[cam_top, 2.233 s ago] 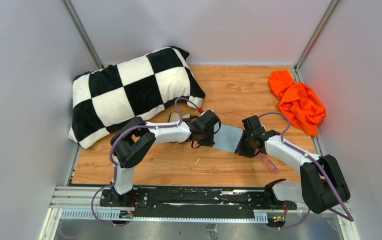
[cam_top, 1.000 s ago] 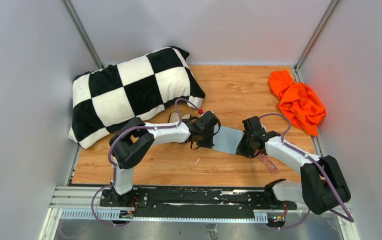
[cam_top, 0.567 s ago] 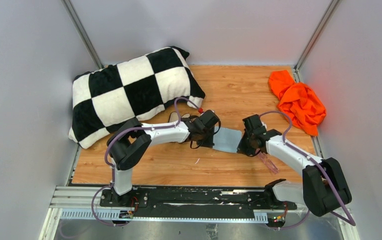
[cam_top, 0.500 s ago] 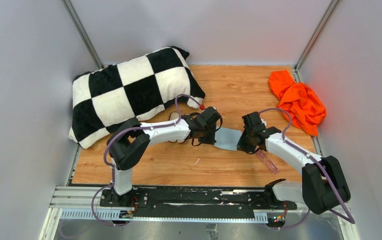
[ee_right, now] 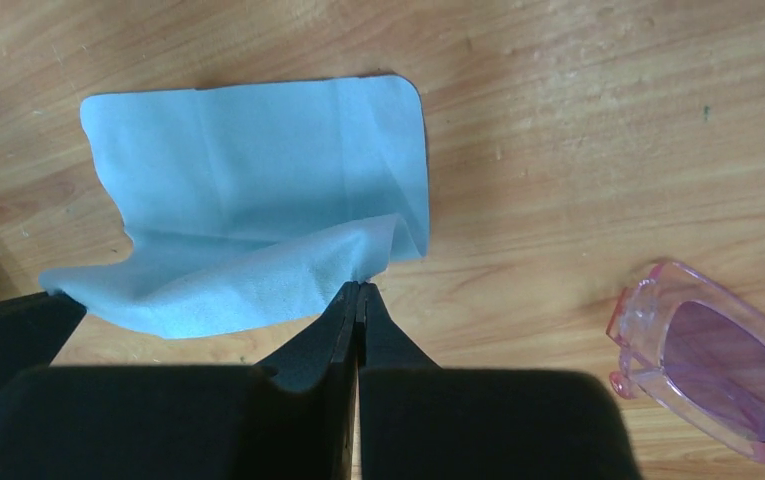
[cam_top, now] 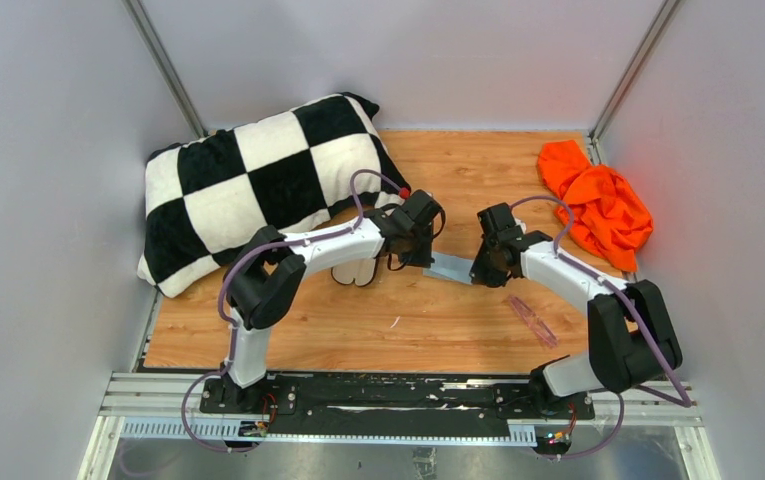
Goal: Organize the sunglasses
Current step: Fold the glasses cleaning cloth at the center of the board.
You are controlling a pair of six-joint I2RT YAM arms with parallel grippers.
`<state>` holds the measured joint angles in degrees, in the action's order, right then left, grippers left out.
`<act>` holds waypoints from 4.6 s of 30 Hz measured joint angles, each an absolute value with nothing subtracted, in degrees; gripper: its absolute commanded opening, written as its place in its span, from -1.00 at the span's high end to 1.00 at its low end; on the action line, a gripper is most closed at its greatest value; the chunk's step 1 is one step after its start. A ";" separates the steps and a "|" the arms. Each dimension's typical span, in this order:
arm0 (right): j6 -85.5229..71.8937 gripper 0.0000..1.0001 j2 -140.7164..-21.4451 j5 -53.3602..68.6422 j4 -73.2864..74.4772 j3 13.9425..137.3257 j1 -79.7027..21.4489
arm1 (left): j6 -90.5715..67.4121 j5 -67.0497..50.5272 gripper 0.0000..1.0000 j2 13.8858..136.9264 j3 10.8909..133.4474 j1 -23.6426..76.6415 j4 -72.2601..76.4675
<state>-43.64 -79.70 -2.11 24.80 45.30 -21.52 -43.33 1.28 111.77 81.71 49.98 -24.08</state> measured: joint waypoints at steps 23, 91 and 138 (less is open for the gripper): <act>-43.42 1.00 -81.21 -3.09 25.96 47.16 -20.10 | -39.20 -3.29 1.00 119.39 89.21 48.42 -27.24; -37.65 0.81 -86.21 3.97 24.56 50.72 -17.91 | -39.31 -6.83 0.41 112.95 82.87 47.00 -23.49; -38.24 0.73 -83.26 5.89 24.36 50.24 -18.81 | -37.85 -5.26 0.28 117.58 84.14 46.94 -26.63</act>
<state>-38.24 -83.26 5.89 24.36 50.24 -18.81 -37.85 -5.26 117.58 84.14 46.94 -26.63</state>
